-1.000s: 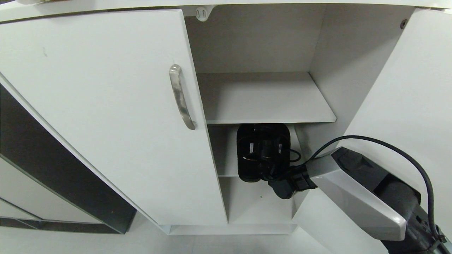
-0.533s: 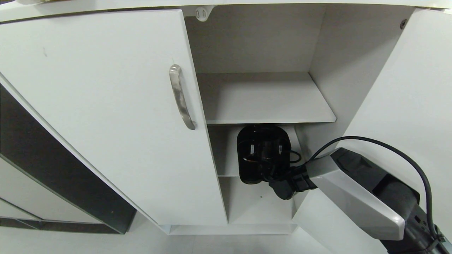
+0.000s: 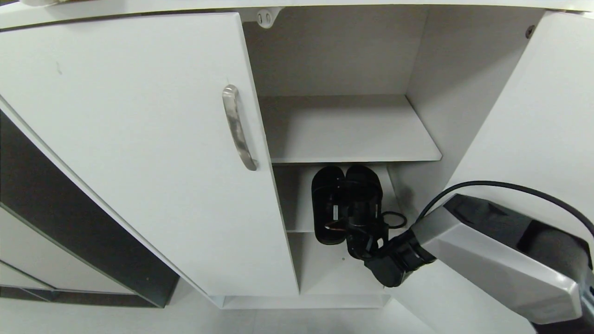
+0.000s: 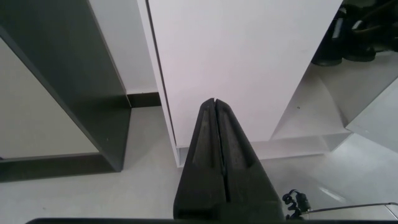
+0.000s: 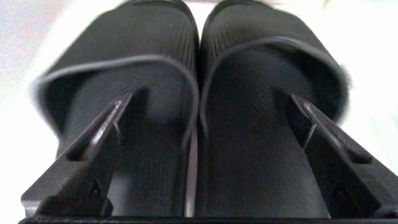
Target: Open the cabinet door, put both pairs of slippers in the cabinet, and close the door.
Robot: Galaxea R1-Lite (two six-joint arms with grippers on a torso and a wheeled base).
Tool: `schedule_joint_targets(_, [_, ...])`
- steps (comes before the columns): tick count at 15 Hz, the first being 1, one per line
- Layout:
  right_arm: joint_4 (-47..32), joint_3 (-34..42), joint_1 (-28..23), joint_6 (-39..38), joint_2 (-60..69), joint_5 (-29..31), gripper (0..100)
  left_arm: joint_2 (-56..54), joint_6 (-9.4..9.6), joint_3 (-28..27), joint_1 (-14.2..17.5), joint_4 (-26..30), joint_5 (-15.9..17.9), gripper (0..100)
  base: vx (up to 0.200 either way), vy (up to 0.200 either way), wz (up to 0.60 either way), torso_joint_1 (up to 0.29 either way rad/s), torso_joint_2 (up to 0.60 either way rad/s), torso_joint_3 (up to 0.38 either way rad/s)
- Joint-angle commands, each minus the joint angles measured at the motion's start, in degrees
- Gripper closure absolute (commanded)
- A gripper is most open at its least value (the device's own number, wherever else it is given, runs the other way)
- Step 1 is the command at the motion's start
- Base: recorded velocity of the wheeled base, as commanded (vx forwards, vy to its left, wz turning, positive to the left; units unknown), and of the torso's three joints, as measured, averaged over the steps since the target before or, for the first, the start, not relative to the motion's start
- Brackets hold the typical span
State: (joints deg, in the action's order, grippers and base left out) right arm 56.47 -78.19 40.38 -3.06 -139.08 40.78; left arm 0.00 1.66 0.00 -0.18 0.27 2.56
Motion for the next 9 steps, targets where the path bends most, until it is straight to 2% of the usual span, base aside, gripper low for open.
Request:
schedule_joint_targets(1, [5.06, 12.10, 3.48, 0.42, 8.92, 0.09, 0, 0.09, 0.01, 0.00, 0.01, 0.00, -0.01, 100, 0.000, 0.000, 0.00, 0.000, 0.00, 0.000])
schedule_joint_targets(2, [6.20, 14.82, 4.01, 0.42, 10.06, 0.09, 0, 0.09, -0.08, 0.00, 0.01, 0.00, -0.01, 100, 0.000, 0.000, 0.00, 0.000, 0.00, 0.000])
schedule_joint_targets(5, [15.60, 30.11, 6.65, 0.51, 14.98, -0.26, 0, 0.09, -0.08, 0.00, 0.01, 0.00, -0.01, 100, 0.000, 0.000, 0.00, 0.000, 0.00, 0.000])
schedule_joint_targets(9, [18.06, 32.40, 7.09, 1.13, 14.37, -0.52, 0, 0.09, -0.16, 0.00, 0.01, 0.00, -0.01, 100, 0.000, 0.000, 0.00, 0.000, 0.00, 0.000])
